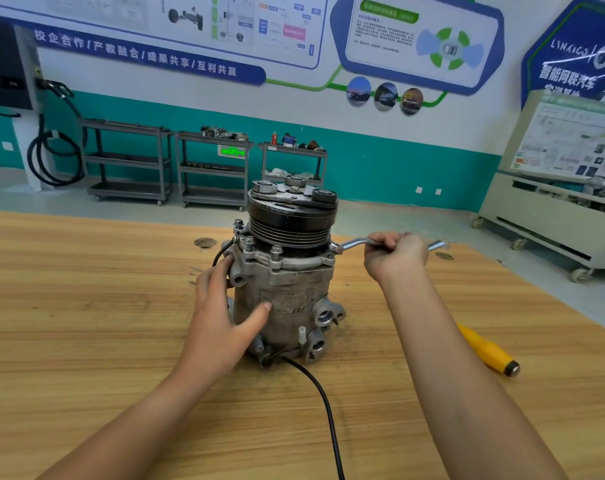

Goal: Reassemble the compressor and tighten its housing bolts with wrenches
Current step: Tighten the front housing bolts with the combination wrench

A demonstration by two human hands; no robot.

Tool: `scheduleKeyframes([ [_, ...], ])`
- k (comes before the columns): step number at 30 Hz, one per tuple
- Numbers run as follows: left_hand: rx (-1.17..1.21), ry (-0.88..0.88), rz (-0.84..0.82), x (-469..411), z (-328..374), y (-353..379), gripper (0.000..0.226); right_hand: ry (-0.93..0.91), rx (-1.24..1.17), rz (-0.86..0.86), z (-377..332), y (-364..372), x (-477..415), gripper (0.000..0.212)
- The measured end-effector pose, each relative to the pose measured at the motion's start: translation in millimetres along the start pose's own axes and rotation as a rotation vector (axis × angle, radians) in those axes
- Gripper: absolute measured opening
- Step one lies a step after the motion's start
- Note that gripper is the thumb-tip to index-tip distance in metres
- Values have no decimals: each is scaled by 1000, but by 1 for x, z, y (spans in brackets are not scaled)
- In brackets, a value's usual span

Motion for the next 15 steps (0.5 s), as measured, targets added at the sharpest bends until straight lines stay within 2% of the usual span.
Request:
scheduleKeyframes([
  [7, -3, 8, 12, 0, 1, -1, 79, -517, 292, -112, -36, 27, 51, 23],
  [11, -4, 9, 13, 0, 1, -1, 78, -653, 263, -219, -39, 16, 78, 18],
  [15, -6, 14, 19, 0, 1, -1, 79, -714, 236, -327, -36, 5, 94, 18],
])
Point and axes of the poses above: each hand's wrist, its own x-axis away from the middle knuckle, its own y-axis out of the palm, z = x × y, the point moved 9 cm from there along -x, towards the middle knuckle, and after that the axes turned 1 degree about z, right-handed, at the moved point
